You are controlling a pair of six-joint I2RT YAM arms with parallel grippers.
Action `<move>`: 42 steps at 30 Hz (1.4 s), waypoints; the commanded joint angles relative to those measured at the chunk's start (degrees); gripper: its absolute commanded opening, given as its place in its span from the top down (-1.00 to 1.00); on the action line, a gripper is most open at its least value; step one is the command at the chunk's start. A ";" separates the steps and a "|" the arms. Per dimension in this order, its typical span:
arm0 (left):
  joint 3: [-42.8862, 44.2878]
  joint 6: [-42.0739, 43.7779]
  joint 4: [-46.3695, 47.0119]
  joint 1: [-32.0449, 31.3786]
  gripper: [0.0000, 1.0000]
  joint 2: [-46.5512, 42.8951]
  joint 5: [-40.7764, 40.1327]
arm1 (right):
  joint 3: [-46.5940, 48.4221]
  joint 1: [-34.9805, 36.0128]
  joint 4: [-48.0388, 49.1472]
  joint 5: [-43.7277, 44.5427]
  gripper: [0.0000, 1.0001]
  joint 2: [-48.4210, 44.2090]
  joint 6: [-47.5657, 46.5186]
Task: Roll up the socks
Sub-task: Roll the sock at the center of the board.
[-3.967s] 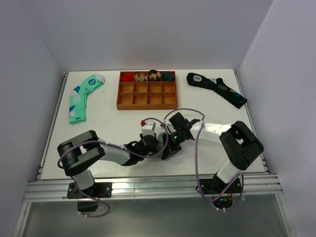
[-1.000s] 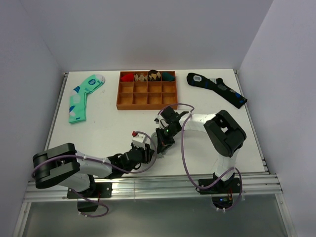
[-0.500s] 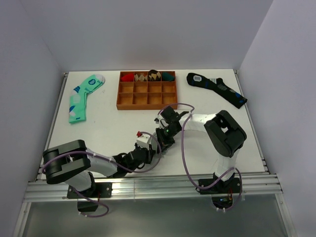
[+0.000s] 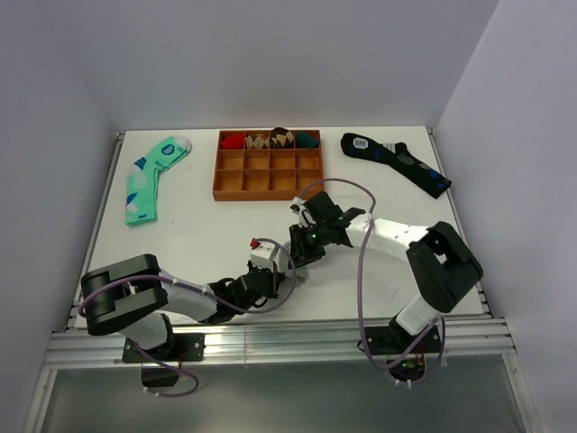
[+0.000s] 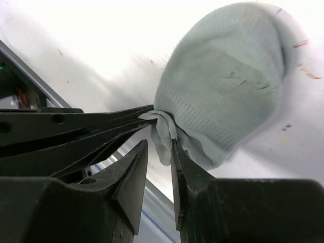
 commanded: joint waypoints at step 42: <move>26.02 -8.05 -55.79 9.05 0.99 0.67 23.48 | -48.82 19.84 63.00 32.65 0.20 -38.72 6.43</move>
